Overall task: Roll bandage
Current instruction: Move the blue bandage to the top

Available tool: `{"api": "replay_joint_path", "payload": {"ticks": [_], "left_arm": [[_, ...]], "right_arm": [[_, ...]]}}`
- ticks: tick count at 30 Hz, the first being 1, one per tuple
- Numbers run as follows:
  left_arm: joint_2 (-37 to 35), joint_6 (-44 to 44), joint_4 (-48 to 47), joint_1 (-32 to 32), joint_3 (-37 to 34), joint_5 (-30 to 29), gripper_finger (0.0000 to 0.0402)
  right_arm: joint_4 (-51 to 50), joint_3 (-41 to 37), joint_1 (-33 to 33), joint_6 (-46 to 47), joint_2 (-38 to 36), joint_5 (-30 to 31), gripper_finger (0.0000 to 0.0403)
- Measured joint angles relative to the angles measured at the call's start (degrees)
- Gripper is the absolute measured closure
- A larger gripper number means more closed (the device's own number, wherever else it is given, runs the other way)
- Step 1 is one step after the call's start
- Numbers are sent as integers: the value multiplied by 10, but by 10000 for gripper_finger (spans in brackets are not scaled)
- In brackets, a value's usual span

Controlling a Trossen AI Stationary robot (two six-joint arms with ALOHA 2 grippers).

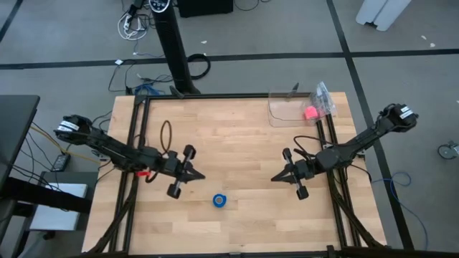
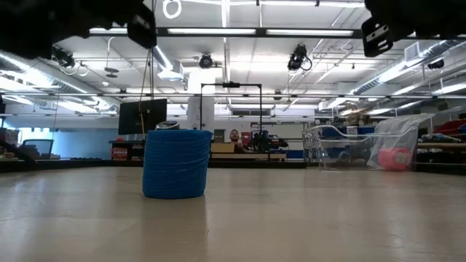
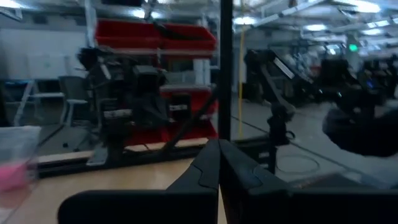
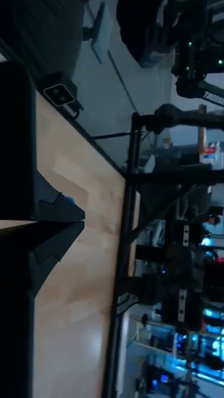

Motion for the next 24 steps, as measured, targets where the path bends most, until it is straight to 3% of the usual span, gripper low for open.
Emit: {"api": "replay_joint_path", "payload": {"ticks": [10, 15, 24], "left_arm": [[0, -4, 15, 2, -45, -57, 394], [-3, -32, 0, 18, -46, -25, 394], [-2, -17, -11, 62, -46, -10, 394]], "right_arm": [[1, -1, -53, 49, 0, -13, 393], [10, -1, -75, 51, 0, -50, 394], [34, -1, -103, 38, 0, -44, 399]]}}
